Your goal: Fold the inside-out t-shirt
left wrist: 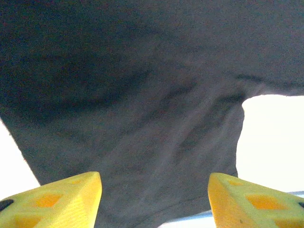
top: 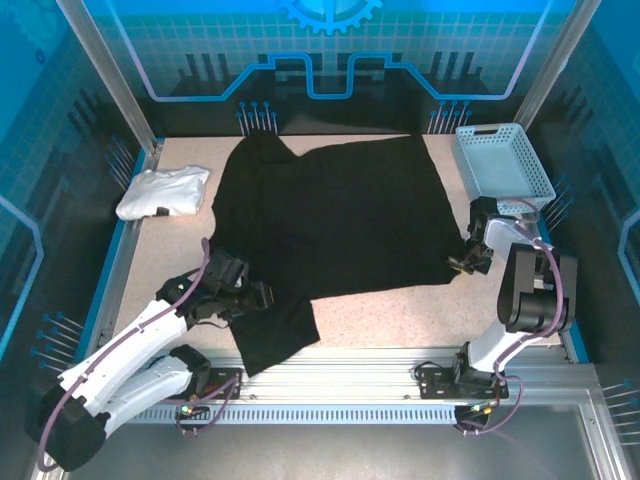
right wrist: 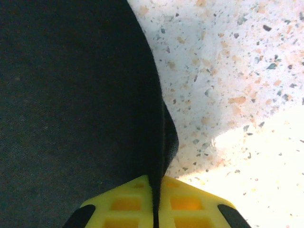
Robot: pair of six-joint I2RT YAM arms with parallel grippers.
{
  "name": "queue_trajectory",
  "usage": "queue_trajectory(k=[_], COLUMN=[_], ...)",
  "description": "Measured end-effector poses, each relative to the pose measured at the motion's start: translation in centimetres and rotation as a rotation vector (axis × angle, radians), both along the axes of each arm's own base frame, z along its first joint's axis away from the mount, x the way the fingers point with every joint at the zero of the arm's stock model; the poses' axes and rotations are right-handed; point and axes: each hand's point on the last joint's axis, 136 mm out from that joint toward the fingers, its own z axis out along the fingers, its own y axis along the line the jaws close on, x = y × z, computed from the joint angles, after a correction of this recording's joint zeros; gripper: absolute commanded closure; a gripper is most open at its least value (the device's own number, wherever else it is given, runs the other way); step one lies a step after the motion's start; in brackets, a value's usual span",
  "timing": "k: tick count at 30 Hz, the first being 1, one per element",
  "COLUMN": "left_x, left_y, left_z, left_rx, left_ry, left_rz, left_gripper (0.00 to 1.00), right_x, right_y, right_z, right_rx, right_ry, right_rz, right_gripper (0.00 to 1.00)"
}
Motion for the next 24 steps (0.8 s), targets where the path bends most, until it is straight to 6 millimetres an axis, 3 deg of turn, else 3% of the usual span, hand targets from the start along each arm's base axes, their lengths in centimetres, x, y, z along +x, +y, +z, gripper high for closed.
queue_trajectory(k=[4, 15, 20, 24], left_x=[-3.3, -8.4, -9.1, -9.4], left_y=[0.6, 2.1, 1.3, 1.5], left_z=[-1.9, -6.0, -8.0, -8.7], left_rx=[0.138, 0.263, 0.237, 0.249], left_ry=[0.111, 0.368, 0.427, 0.443], left_rz=[-0.024, 0.014, 0.009, 0.009], left_gripper=[0.39, 0.35, 0.43, 0.57], right_x=[0.4, 1.1, 1.3, 1.3], right_y=[0.3, 0.8, 0.9, 0.9], right_z=[1.3, 3.1, 3.2, 3.2], right_rx=[0.008, 0.021, 0.029, 0.028], right_ry=[-0.058, -0.146, -0.155, -0.155], right_rz=[0.006, 0.033, 0.04, 0.043], right_gripper=[0.92, 0.92, 0.92, 0.92])
